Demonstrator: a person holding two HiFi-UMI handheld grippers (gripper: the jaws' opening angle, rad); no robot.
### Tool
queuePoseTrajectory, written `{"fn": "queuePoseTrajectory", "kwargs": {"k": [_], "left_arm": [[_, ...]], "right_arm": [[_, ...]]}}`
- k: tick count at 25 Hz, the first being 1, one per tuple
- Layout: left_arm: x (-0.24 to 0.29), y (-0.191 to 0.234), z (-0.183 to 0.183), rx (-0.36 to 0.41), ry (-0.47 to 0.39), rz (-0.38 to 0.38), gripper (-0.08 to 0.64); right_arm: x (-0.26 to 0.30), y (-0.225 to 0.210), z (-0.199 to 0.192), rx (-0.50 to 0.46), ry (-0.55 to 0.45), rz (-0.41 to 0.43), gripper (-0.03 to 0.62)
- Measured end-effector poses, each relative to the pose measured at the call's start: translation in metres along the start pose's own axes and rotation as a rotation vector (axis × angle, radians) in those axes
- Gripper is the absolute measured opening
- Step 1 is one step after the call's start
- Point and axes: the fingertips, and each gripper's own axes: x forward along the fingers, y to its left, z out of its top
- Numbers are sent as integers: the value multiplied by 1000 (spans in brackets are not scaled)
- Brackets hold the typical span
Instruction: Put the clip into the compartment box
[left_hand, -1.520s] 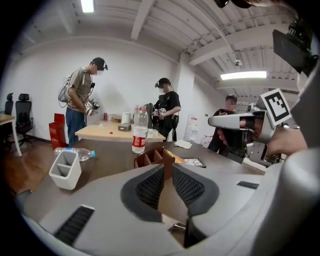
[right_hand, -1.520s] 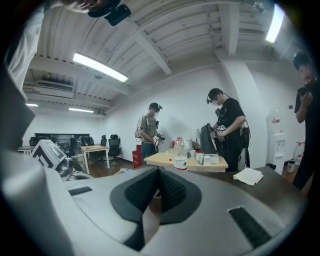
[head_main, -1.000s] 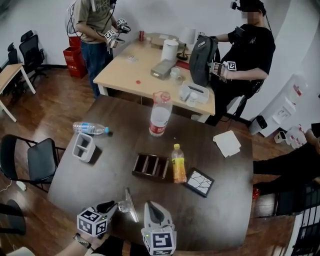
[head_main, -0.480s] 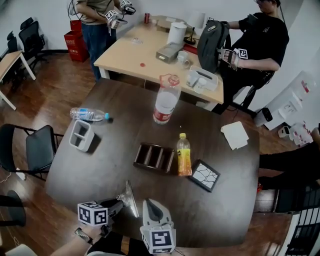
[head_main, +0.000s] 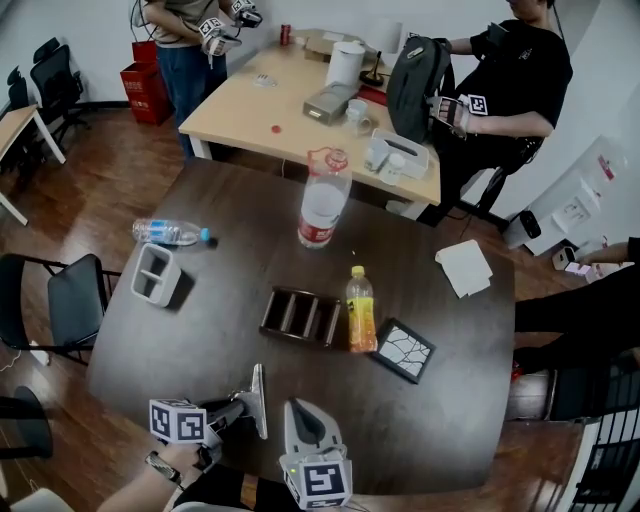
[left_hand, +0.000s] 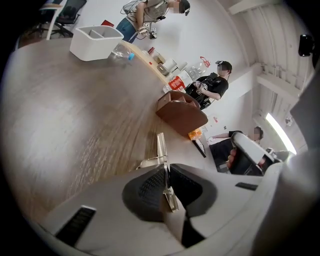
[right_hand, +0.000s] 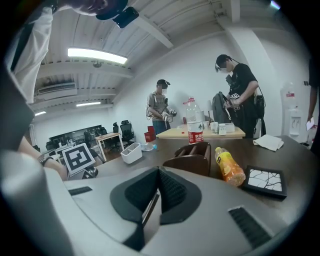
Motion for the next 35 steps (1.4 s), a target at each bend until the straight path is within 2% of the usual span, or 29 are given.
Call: {"fn": "queuePoseTrajectory", "kwargs": {"k": [3,9,14,21,29,32,35], "left_arm": [[-4,-11,7,24,-12,-16,23],[-20,-39,34,162,-75,-16,21],[-37,-74,74,336,-201,-8,21],[-68,-132,128,582,-422,14,21],[-102,-190,152,832,-629,70,21],[-113,-206,158,883,-692,71,21],[-118,-217,161,890,-729,56,21]], "right_arm": [[-2,-4,3,-5,-7,-14,-2],[-9,-6,19,-8,-6,-42,-2],[-20,-15,38,-27,-36,-96,-2],[-42,-34,82,-44,-157,-196,-2],[-67,-40,140,-74,-278,-247,-2],[-74,-41,156,-90,-314,-256,-2],[-82,-42,168,-101,-327,-268,-2]]}}
